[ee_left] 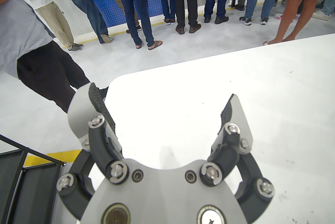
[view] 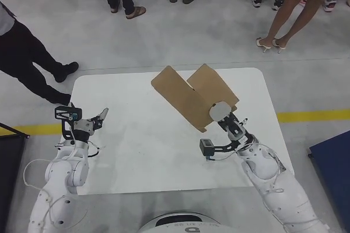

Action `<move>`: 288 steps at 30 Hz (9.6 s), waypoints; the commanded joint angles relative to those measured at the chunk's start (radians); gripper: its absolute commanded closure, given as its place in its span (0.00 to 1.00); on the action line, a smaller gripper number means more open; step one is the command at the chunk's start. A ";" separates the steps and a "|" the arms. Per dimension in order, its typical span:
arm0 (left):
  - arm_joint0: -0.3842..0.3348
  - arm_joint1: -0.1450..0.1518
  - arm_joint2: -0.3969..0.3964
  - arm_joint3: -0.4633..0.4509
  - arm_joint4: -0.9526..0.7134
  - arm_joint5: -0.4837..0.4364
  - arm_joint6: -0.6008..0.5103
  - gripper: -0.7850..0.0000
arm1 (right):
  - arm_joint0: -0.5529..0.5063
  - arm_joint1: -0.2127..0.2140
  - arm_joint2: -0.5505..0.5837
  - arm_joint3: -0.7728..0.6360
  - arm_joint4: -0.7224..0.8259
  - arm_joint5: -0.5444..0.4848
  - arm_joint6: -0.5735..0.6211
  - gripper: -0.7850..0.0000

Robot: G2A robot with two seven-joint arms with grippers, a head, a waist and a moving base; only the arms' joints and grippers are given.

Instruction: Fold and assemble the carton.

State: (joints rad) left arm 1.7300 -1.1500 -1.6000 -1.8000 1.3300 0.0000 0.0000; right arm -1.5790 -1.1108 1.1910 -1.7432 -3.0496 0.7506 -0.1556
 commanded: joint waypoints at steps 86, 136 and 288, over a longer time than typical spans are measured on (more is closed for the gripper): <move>-0.104 -0.016 0.134 0.088 -0.893 -0.569 -0.323 0.00 | 0.368 -0.187 -0.335 0.523 2.166 -1.658 -0.616 1.00; -0.294 -0.017 0.296 0.269 -1.726 -0.698 -0.762 1.00 | 0.336 -0.264 -0.370 0.528 2.490 -1.693 -0.324 0.56; -0.420 0.115 0.285 0.489 -2.056 -0.790 -1.030 1.00 | 0.408 -0.027 -0.160 0.424 3.680 -1.423 1.304 0.00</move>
State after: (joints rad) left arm 1.3165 -1.0333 -1.3217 -1.3113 -0.7344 -0.7861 -1.0342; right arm -1.1700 -1.1383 1.0307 -1.3205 0.6486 -0.6684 1.1516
